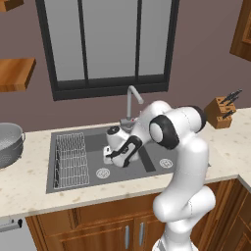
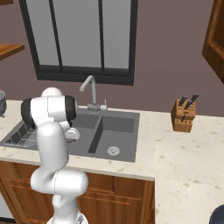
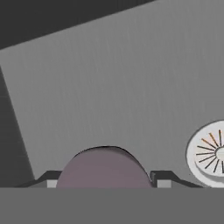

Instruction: Turn on the sink faucet. Then move the eggplant from the counter to the sink. Turn off the sink. Move the vegetable from the sink to the pot next to the stove. Finally move the pot to the front left burner.

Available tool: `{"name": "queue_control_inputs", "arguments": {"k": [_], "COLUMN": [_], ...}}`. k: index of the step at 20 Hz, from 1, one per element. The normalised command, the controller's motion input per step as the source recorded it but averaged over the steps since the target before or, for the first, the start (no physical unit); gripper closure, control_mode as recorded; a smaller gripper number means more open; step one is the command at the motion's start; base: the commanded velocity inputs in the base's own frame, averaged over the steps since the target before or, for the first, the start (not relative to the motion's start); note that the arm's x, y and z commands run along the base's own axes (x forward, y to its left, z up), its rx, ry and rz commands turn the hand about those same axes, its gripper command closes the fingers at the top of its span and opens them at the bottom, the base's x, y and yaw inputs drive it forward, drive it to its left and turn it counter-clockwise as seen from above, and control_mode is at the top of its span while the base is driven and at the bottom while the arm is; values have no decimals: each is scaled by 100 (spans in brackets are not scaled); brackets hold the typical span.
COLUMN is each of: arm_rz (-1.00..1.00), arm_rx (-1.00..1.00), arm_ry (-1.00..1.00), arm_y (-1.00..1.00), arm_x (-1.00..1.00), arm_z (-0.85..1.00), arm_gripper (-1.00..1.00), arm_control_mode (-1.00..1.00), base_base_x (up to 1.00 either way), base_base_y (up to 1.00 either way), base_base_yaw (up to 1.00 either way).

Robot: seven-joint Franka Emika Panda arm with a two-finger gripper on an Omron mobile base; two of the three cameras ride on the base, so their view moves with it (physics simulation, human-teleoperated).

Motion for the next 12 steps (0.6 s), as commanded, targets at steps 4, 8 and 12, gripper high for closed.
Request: {"name": "queue_control_inputs", "arguments": {"k": [4, 8, 12], "arm_rz": [0, 0, 0], "arm_rx": [0, 0, 0], "arm_ry": [0, 0, 0], "arm_y": [0, 0, 0], "arm_x": [-1, 0, -10], "arm_z": [82, 82, 76], "arm_gripper": [100, 100, 100], "arm_control_mode": [-100, -100, -100], "base_base_x": [0, 0, 0], "base_base_y": [0, 0, 0], "base_base_yaw": [0, 0, 0]}}
